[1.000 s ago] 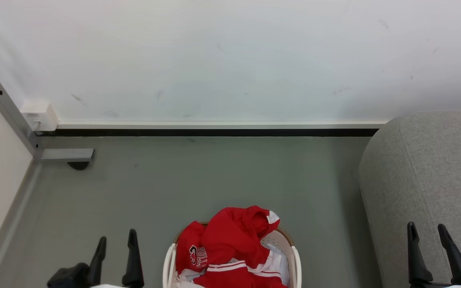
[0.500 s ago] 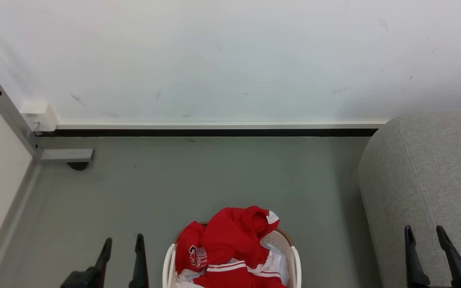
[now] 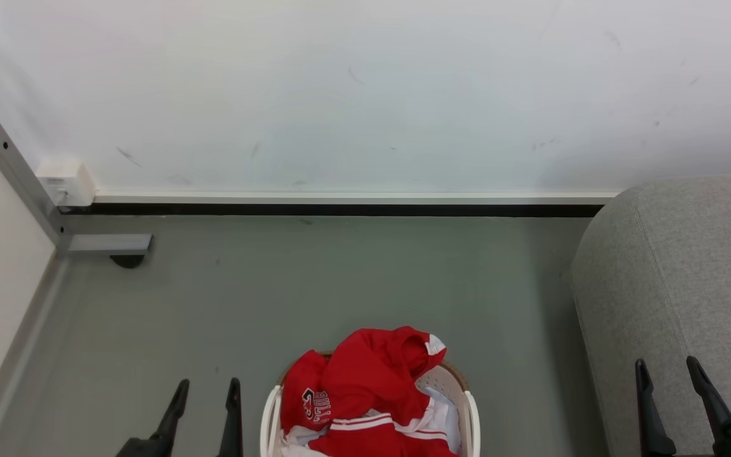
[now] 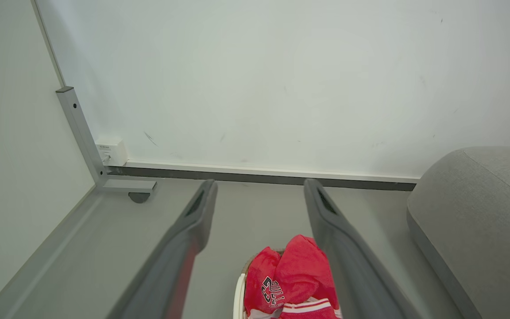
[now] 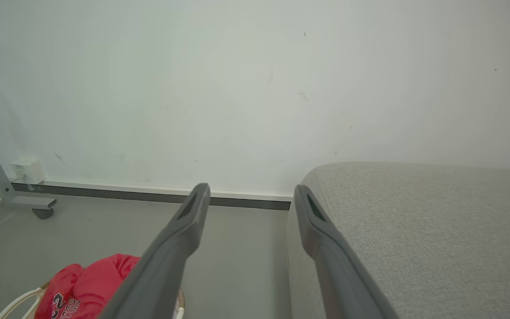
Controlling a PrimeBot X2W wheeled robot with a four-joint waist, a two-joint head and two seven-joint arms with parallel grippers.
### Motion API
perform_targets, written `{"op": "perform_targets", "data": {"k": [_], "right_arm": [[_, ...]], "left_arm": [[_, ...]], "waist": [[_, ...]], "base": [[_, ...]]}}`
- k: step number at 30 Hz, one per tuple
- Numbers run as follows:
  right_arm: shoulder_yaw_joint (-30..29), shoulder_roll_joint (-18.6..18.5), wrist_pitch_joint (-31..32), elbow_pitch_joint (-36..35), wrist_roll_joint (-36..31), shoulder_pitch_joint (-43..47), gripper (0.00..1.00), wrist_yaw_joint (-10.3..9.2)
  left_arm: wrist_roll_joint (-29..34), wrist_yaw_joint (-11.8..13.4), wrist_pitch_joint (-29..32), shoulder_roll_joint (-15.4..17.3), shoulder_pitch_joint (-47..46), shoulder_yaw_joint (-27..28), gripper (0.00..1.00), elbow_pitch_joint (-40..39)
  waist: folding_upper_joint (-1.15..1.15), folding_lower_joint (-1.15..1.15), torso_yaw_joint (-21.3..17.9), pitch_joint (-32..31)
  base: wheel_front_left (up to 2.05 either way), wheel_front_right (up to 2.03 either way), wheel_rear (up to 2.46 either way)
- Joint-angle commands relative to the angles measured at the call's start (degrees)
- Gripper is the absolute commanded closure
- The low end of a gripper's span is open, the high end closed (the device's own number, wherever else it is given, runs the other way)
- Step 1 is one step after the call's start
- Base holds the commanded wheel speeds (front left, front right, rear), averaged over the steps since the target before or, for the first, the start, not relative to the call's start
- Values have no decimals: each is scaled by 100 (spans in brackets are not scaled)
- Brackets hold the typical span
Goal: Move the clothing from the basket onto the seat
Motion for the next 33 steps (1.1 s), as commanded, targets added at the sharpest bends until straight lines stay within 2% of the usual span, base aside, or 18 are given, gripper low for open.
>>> {"op": "perform_targets", "data": {"k": [1,9,20,27,33], "right_arm": [[3,-13,-60,8,-112,29,0,-11],[28,-14,-148,56,-313,79,0,-12],[75,-14,-125,5,-240,-103,0,-12],[109,-15,-124,-178,-249,-400,0,-12],[99,-10,-123,-333,-258,-743,0,-12]], "left_arm": [[129,-44,-51,13,73,16,0,15],[294,-223,-129,-14,127,59,0,76],[156,-434,-120,-29,-51,-47,0,197],[276,-959,-120,23,-584,-688,0,872],[277,-1090,-15,233,-1373,-1696,0,2103]], "waist": [[0,0,0,2],[0,0,-5,25],[0,0,-93,237],[0,0,-247,824],[0,0,-396,1489]], "base": [[0,0,0],[0,0,0],[0,0,0],[0,0,0],[0,0,0]]}}
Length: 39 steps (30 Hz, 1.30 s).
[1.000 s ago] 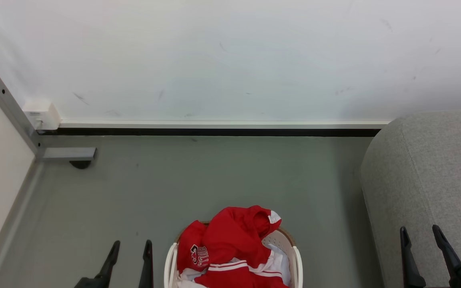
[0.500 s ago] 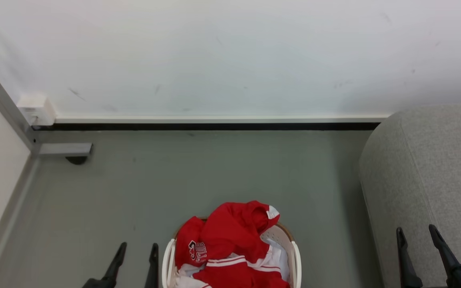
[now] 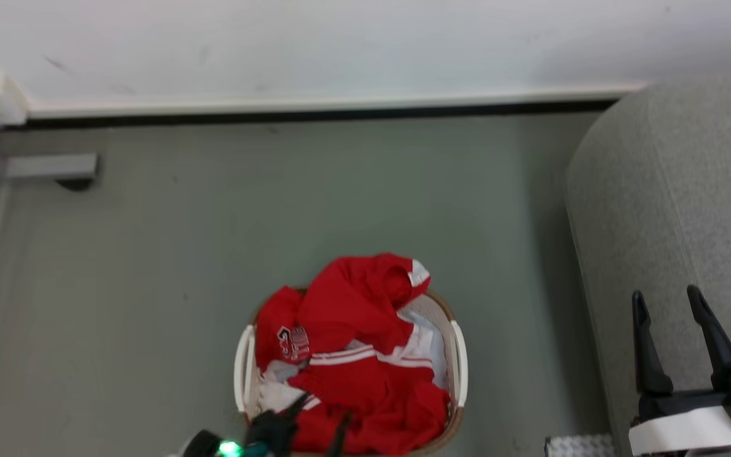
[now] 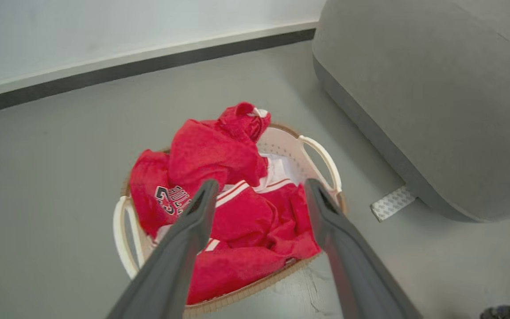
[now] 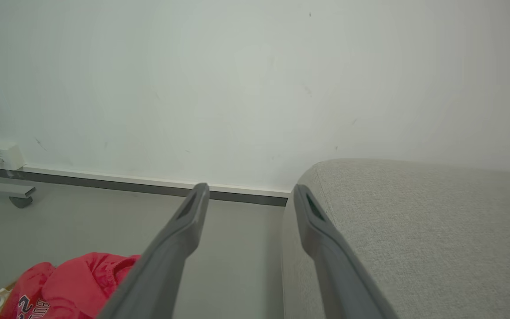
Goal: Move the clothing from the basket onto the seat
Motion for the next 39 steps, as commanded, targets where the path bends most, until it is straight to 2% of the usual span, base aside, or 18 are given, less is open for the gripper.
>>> {"op": "perform_targets", "data": {"k": [1,6,14,28,39], "right_arm": [[25,-7,3,-63,-11,-146,0,-12],[61,-6,4,-169,78,-418,0,-12],[136,-7,4,-349,305,-751,0,-12],[179,-6,4,-445,533,-1063,0,-12],[217,-6,4,-449,622,-1154,0,-12]], "left_arm": [[-89,-11,87,64,-266,-315,0,192],[-427,-10,614,402,-1047,-1621,0,977],[-857,-12,810,727,-1894,-2463,0,1645],[-1426,-13,1258,1050,-2559,-3137,0,2211],[-1626,-13,1142,1132,-2885,-3314,0,2440]], "waist": [[0,-1,-142,404],[0,-1,-327,898],[0,-1,-658,1549],[0,-1,-1009,2202],[0,-1,-1129,2506]], "base": [[0,0,0],[0,0,0],[0,0,0],[0,0,0],[0,0,0]]}}
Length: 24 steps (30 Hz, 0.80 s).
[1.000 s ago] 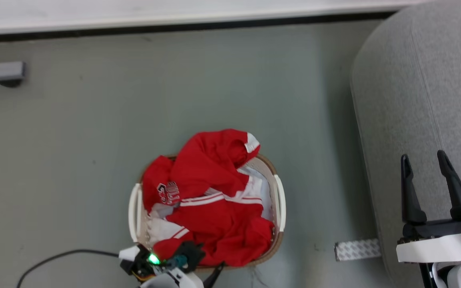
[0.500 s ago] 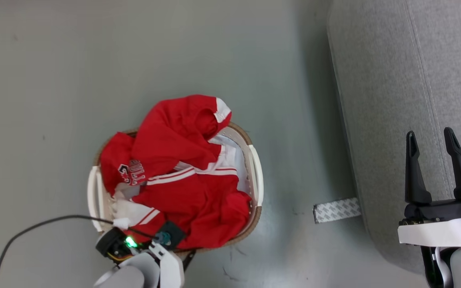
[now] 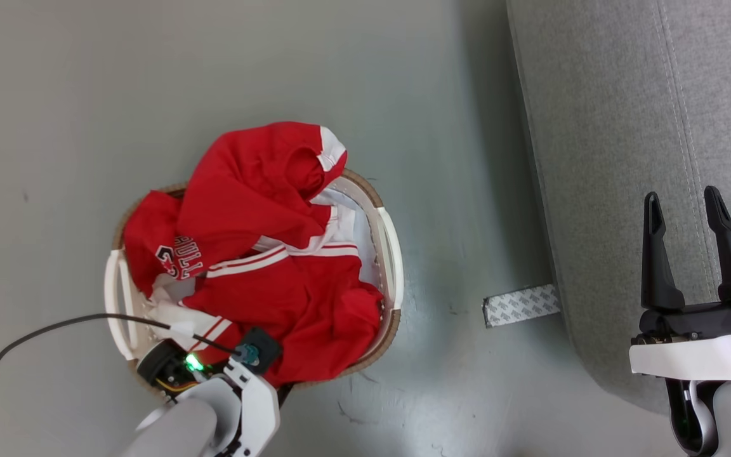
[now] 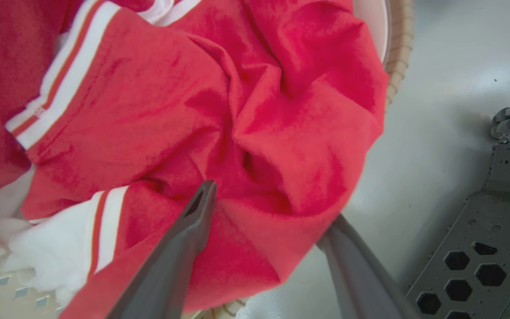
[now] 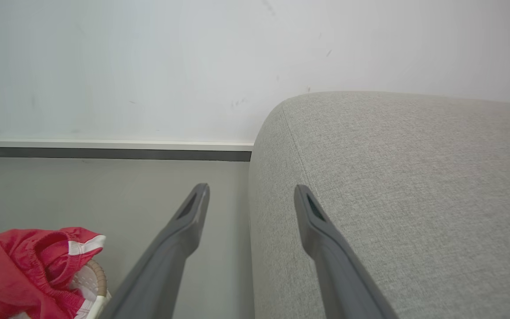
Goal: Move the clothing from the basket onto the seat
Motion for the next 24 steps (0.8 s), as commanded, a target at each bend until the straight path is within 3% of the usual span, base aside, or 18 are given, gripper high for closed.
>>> {"op": "perform_targets", "data": {"k": [1,15,16,17,19,24], "right_arm": [[8,-8,4,-24,36,-71,0,-12],[45,-8,4,-47,153,-232,0,-12],[45,-8,4,-31,162,-230,0,-12],[40,-7,4,-18,168,-228,0,-12],[25,-8,4,18,175,-214,0,-12],[24,-8,4,82,174,-218,0,-12]], "left_arm": [[-74,-4,-50,52,-81,-29,0,63],[-136,5,-151,105,-507,-92,0,342],[-142,3,-149,93,-513,-113,11,357],[-142,2,-150,91,-530,-130,53,369],[-168,0,-183,83,-550,-164,100,382],[-377,-3,-253,55,-494,-224,100,364]], "waist": [[0,0,-35,67],[0,0,-227,546],[0,0,-234,545],[0,0,-237,535],[0,0,-235,481],[0,0,-196,231]], "base": [[0,0,0],[0,0,0],[0,0,0],[0,0,0],[0,0,0],[0,0,0]]}}
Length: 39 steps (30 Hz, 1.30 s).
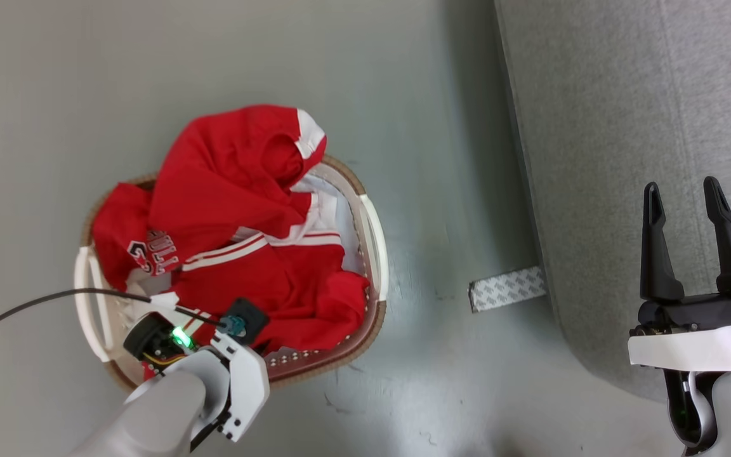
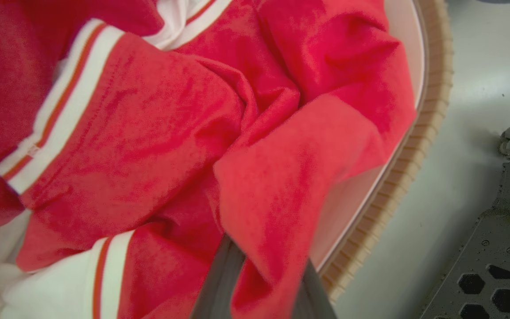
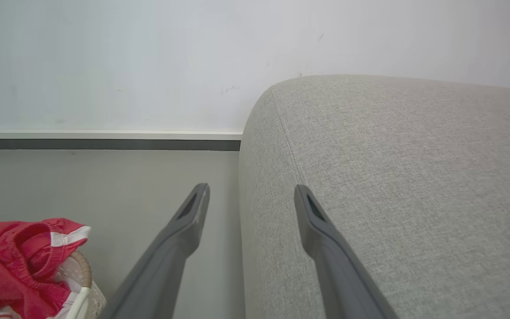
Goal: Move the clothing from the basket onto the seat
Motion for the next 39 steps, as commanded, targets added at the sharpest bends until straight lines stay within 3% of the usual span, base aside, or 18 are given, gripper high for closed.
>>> {"op": "perform_targets", "data": {"k": [1,8,19,30,39], "right_arm": [[-16,-8,4,19,54,-68,0,-12],[-43,-8,4,132,-71,208,0,-12],[25,-10,4,360,-391,955,0,-12],[167,-8,4,520,-444,1643,0,-12],[460,-10,5,413,-654,1815,0,-12]], "left_arm": [[-76,-4,-40,4,3,15,100,6],[-496,3,-458,-242,318,236,100,-6],[-1037,175,-1022,-548,1296,640,100,-487],[-1226,462,-1061,-266,1921,919,100,-1711],[-1249,975,-884,254,2108,1182,100,-3273]], "waist": [[0,0,30,-121],[0,0,265,-898],[0,0,799,-2839],[0,0,1113,-4024],[0,0,1186,-4347]], "base": [[0,0,0],[0,0,0],[0,0,0],[0,0,0],[0,0,0]]}}
